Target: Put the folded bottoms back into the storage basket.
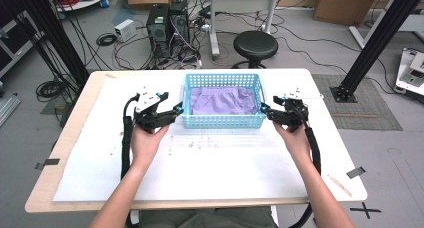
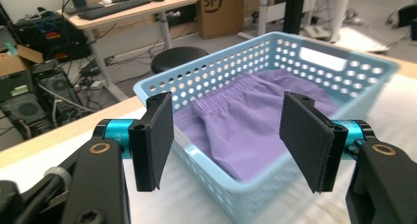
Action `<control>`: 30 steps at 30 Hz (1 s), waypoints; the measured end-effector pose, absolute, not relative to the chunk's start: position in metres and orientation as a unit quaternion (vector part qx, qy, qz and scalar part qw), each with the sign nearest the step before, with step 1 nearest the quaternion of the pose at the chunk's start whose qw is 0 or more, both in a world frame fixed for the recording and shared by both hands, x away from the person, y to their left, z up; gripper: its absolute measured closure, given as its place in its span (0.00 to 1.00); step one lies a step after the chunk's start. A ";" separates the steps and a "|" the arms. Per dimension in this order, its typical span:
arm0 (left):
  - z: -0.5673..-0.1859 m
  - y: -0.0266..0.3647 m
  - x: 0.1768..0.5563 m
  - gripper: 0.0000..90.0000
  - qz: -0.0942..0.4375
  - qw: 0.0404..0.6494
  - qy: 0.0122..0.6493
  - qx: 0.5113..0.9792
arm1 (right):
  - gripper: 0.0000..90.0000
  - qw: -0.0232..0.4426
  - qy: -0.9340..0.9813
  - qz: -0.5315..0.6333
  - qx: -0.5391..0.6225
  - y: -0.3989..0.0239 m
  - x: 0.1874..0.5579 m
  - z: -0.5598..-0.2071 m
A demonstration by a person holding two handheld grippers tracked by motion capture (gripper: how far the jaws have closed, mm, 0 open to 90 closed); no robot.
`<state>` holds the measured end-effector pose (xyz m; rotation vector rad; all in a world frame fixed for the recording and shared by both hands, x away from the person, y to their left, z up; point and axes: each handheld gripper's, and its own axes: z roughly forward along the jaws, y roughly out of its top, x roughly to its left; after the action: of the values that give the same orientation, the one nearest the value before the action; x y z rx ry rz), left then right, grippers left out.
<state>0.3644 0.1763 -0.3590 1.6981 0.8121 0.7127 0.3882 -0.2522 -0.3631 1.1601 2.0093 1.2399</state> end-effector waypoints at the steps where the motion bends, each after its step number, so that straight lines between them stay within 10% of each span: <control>1: -0.361 0.179 0.359 0.42 0.300 0.539 0.341 0.709 | 0.48 0.255 0.738 0.458 0.425 -0.254 0.384 -0.365; 30: -0.417 0.210 0.312 0.39 0.313 0.510 0.357 0.718 | 0.44 0.262 0.735 0.444 0.440 -0.270 0.336 -0.420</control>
<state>0.3122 0.2100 -0.4174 1.7281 0.8605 0.7531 0.3358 -0.2699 -0.4202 1.1903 1.9888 1.2012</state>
